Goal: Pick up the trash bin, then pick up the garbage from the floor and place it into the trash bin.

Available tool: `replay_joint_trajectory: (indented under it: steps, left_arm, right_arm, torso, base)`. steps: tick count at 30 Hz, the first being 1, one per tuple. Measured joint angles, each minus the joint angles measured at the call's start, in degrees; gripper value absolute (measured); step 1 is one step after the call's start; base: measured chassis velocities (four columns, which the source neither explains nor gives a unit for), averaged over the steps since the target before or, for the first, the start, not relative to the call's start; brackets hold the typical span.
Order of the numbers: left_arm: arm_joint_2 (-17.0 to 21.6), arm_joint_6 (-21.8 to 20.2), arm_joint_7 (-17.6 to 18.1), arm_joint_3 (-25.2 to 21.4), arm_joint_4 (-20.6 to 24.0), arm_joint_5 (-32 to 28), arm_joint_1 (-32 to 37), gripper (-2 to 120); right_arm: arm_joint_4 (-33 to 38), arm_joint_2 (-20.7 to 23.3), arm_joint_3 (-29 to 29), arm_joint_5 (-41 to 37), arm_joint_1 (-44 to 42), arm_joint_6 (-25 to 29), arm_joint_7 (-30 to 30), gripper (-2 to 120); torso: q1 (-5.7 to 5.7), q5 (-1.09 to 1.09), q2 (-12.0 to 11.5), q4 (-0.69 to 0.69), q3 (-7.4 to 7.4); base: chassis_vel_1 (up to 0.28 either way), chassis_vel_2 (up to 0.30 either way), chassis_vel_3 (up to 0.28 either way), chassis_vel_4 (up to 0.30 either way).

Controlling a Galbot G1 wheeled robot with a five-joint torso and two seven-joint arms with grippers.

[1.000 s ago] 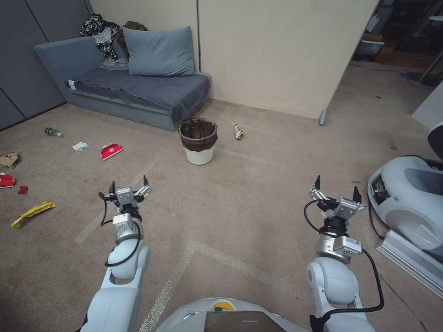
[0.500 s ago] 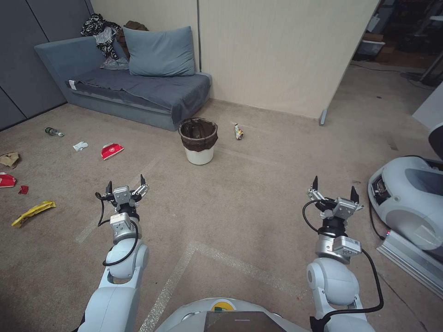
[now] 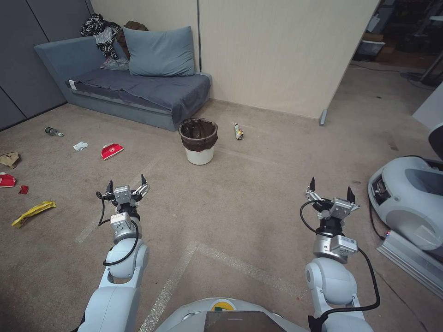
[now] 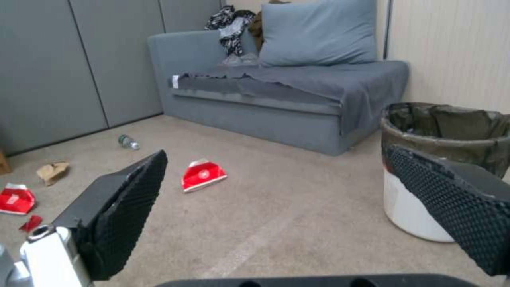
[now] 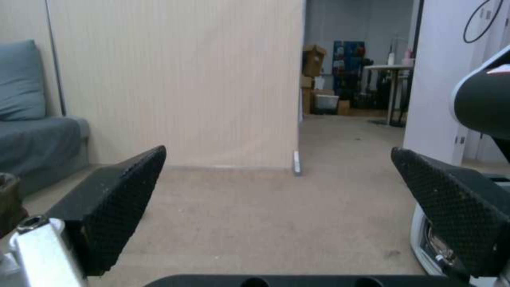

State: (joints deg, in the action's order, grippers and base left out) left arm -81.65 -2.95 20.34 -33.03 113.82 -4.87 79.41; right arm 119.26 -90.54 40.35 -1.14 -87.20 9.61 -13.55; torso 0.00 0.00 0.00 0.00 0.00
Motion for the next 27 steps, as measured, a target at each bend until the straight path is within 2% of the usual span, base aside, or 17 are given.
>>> replay_joint_trajectory:
  steps: [6, 13, 27]
  left_arm:
    - [0.0, 0.0, 0.0, 0.4, 0.0, 0.1, -0.1, 100]
    - [-0.2, -0.1, 0.0, 0.6, -0.1, 0.2, -0.5, 100]
    - [-0.3, -0.2, 0.1, 0.5, -0.1, 0.2, -0.7, 100]
  right_arm:
    - [-0.5, -0.1, 0.0, 0.2, 0.4, 0.0, 0.0, 100]
    - [-0.8, 0.3, 0.0, 0.1, 0.9, 0.0, 0.0, 100]
    - [-1.4, 0.3, -0.3, 0.2, 1.3, -0.1, 0.0, 100]
  torso:
    - [0.0, 0.0, 0.0, 0.0, 0.0]
    - [0.0, 0.01, 0.0, 0.0, 0.0]
    - [0.01, 0.01, 0.0, 0.01, 0.01]
  base:
    - [-0.039, 0.045, 0.047, -0.035]
    - [-0.214, 0.19, 0.207, -0.208]
    - [-0.298, 0.308, 0.305, -0.301]
